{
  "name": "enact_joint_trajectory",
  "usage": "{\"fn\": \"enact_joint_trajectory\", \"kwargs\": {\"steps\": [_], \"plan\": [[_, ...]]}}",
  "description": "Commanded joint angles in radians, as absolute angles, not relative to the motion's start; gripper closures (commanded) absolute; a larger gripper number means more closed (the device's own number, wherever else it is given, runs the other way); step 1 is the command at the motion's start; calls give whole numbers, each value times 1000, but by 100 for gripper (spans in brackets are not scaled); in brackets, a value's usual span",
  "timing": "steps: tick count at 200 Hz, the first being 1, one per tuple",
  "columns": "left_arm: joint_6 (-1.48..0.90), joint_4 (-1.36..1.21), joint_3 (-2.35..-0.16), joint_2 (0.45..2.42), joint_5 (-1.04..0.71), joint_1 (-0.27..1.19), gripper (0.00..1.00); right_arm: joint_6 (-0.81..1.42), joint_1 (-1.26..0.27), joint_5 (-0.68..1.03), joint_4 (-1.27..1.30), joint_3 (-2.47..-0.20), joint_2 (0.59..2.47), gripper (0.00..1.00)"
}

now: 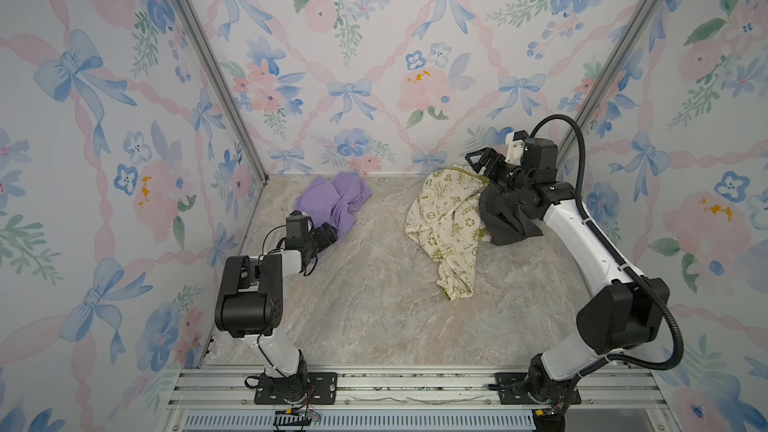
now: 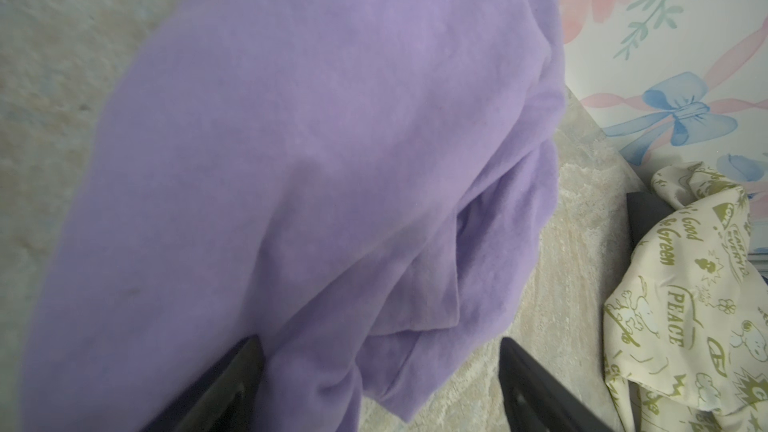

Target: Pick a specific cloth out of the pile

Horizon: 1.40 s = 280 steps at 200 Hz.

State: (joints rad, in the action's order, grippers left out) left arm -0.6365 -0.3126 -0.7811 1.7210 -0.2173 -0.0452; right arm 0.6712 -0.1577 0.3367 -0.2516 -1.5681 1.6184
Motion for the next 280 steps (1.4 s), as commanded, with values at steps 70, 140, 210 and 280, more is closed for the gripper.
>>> {"fn": "enact_joint_trajectory", "kwargs": {"steps": [70, 140, 210, 280], "plan": [[-421, -405, -790, 1406, -34, -31, 6, 532, -141, 230, -274, -1433, 1523, 1], [-292, -730, -492, 1282, 141, -28, 2, 237, -139, -56, -103, -1048, 1340, 3], [-244, -964, -339, 1364, 191, -41, 2, 62, -124, -172, 145, -715, 1314, 3], [-230, -1093, -244, 1381, 146, -47, 2, -27, -64, -178, 427, -532, 1379, 3]]}}
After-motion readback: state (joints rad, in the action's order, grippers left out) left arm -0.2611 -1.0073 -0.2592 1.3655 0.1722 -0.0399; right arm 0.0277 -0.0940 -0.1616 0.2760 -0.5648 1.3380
